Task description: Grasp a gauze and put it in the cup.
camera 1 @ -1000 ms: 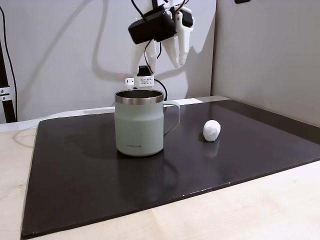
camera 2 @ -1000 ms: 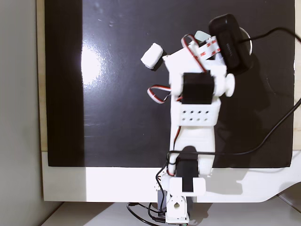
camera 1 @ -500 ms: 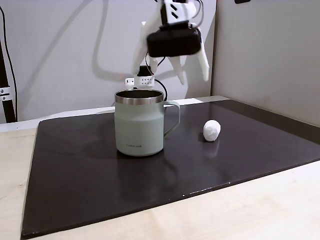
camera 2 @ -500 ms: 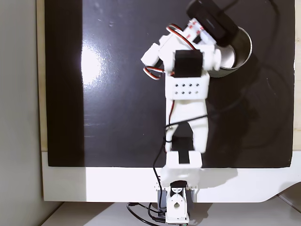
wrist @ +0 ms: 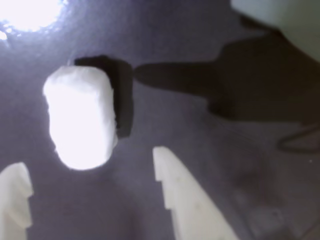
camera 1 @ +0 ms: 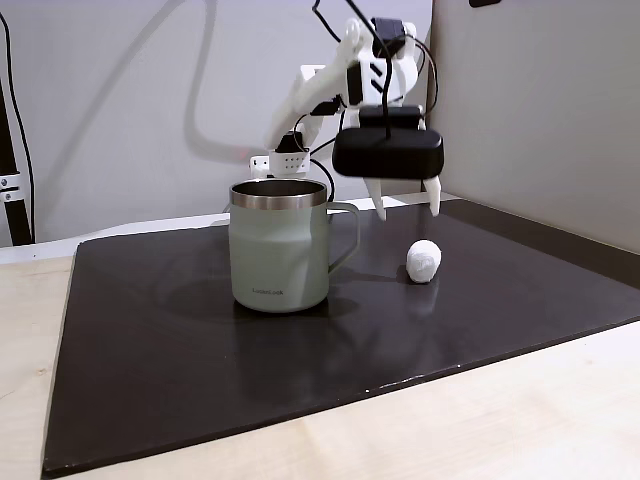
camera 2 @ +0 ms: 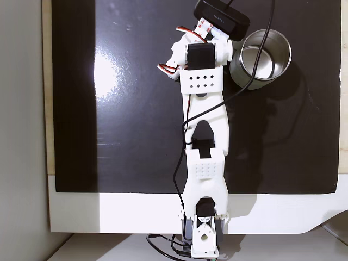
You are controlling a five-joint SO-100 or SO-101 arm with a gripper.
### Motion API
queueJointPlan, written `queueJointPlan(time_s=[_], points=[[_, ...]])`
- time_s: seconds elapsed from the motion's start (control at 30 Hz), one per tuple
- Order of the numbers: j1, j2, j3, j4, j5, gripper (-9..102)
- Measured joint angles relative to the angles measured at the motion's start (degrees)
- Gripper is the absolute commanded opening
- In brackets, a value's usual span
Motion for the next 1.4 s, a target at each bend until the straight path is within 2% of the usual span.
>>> queueJointPlan(time_s=[0.93, 1.03, 1.2, 1.4], points=[[-3.9, -20.0, -12.7, 0.2, -0.2, 26], [-3.9, -20.0, -12.7, 0.2, -0.3, 22], [-3.9, -20.5, -13.1, 0.2, 0.0, 2], [-3.9, -20.5, -13.7, 0.2, 0.8, 0]])
